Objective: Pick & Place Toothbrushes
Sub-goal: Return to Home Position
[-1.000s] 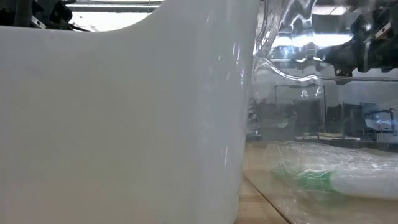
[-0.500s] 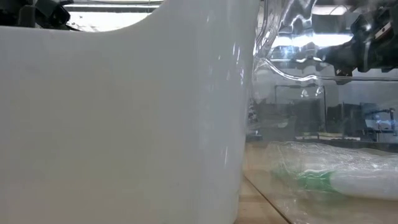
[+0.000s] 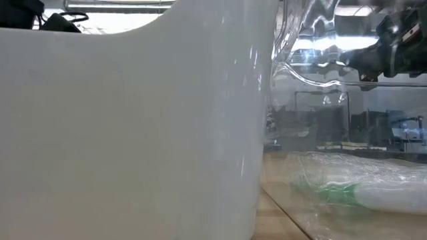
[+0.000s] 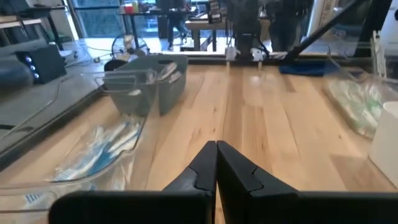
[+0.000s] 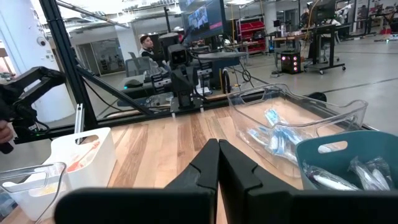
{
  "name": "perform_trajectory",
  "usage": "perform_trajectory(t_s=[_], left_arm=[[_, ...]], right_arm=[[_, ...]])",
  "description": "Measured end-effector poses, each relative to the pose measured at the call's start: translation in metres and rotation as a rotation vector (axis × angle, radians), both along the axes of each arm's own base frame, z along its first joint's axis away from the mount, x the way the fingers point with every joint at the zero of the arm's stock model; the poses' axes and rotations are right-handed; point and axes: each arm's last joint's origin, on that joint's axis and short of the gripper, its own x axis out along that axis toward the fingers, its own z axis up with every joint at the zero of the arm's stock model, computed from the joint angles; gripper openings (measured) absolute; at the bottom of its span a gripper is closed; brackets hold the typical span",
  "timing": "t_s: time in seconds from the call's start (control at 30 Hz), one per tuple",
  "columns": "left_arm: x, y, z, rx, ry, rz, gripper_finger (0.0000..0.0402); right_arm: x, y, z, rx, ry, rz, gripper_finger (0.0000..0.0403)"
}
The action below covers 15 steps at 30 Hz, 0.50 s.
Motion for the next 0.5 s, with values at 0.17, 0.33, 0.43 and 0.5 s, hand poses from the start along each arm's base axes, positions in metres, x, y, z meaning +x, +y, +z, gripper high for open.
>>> perform_trajectory(t_s=[0.17, 0.33, 0.43, 0.5], left_arm=[[0.0024, -0.0003, -0.0046, 0.007, 0.05, 0.0, 0.0], [0.0039, -0.0005, -0.0076, 0.011, 0.083, 0.001, 0.0], [0.0045, -0.0005, -0.0089, 0.014, 0.095, 0.004, 0.0], [0.0048, -0.0005, -0.0095, 0.015, 0.101, 0.004, 0.0]], right_arm=[[0.0, 0.0, 0.0, 0.0, 0.0, 0.0, 0.0], [0.0, 0.0, 0.0, 0.0, 0.0, 0.0, 0.0], [0.0, 0.0, 0.0, 0.0, 0.0, 0.0, 0.0], [0.0, 0.0, 0.0, 0.0, 0.0, 0.0, 0.0]])
